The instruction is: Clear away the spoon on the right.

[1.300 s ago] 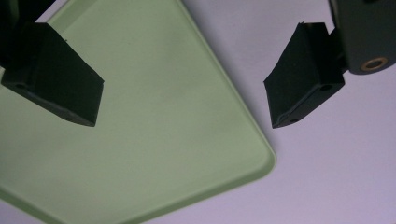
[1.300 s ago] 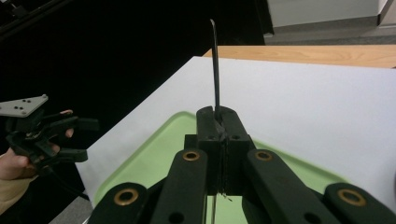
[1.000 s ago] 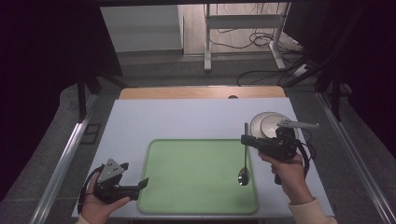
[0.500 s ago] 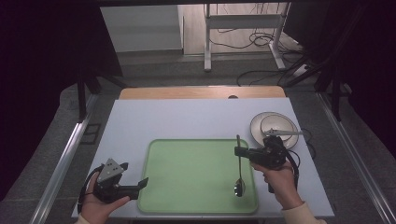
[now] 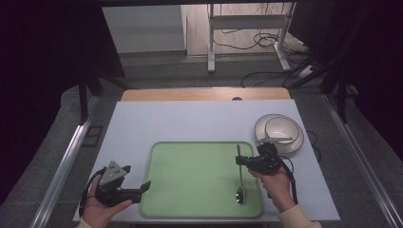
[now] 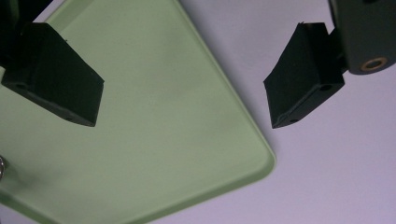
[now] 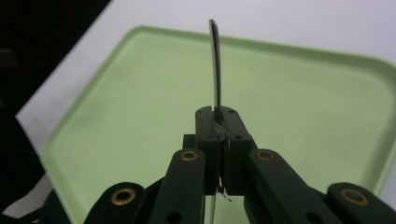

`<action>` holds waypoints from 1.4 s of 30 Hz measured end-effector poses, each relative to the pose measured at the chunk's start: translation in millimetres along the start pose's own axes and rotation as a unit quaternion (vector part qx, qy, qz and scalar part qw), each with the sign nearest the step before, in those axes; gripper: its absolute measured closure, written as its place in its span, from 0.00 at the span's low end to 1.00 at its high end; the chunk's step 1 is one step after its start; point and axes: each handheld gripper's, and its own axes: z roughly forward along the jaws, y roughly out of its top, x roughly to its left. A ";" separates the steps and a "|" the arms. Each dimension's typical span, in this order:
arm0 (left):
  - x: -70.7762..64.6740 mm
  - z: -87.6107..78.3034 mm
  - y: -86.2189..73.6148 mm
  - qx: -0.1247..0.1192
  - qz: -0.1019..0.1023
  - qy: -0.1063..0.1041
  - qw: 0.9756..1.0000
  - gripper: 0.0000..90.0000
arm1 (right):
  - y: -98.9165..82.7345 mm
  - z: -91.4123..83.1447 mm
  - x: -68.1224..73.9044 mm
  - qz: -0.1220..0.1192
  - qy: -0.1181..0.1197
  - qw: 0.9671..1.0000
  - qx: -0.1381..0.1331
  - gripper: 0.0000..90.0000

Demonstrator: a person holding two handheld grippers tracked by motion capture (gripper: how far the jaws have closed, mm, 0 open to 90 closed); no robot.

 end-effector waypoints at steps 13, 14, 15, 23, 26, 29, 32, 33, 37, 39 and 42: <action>-0.4 0.5 -0.5 0.001 0.002 -0.001 1.000 0.13 | -6.7 23.0 0.1 -0.023 -0.061 0.997 0.041 0.89; -0.2 0.7 -0.5 0.001 0.001 -0.001 1.000 0.13 | -6.8 23.3 0.0 -0.026 -0.064 0.997 0.042 0.89; -0.1 0.8 -0.6 0.001 0.000 0.000 1.000 0.13 | -6.8 23.8 -0.2 -0.029 -0.069 0.996 0.043 0.88; -0.4 0.7 -0.6 0.001 0.001 0.002 1.000 0.12 | -7.9 28.3 -0.5 -0.051 -0.088 0.993 0.057 0.70; -0.7 0.9 -0.6 0.001 0.002 0.001 1.000 0.13 | -8.6 32.5 2.3 -0.066 -0.107 0.990 0.069 0.36; -0.7 0.6 -0.6 0.001 0.003 0.001 1.000 0.13 | -8.2 33.6 7.3 -0.083 -0.127 0.986 0.066 0.26; -0.6 0.9 -0.7 0.001 0.003 0.000 1.000 0.13 | -3.2 32.7 10.2 -0.104 -0.134 0.983 0.064 0.19; -0.6 1.2 -0.7 0.001 0.003 0.000 1.000 0.13 | -1.4 32.7 9.8 -0.109 -0.134 0.983 0.066 0.16; -1.3 1.8 -0.6 0.002 0.006 0.000 1.000 0.13 | 4.1 35.6 6.0 -0.117 -0.129 0.982 0.068 0.10; -1.3 1.9 -0.6 0.003 0.006 0.000 1.000 0.13 | 6.8 34.6 5.8 -0.122 -0.129 0.983 0.055 0.10; -1.1 1.7 -0.6 0.003 0.005 0.000 1.000 0.13 | 10.3 32.3 7.1 -0.129 -0.132 0.982 0.031 0.09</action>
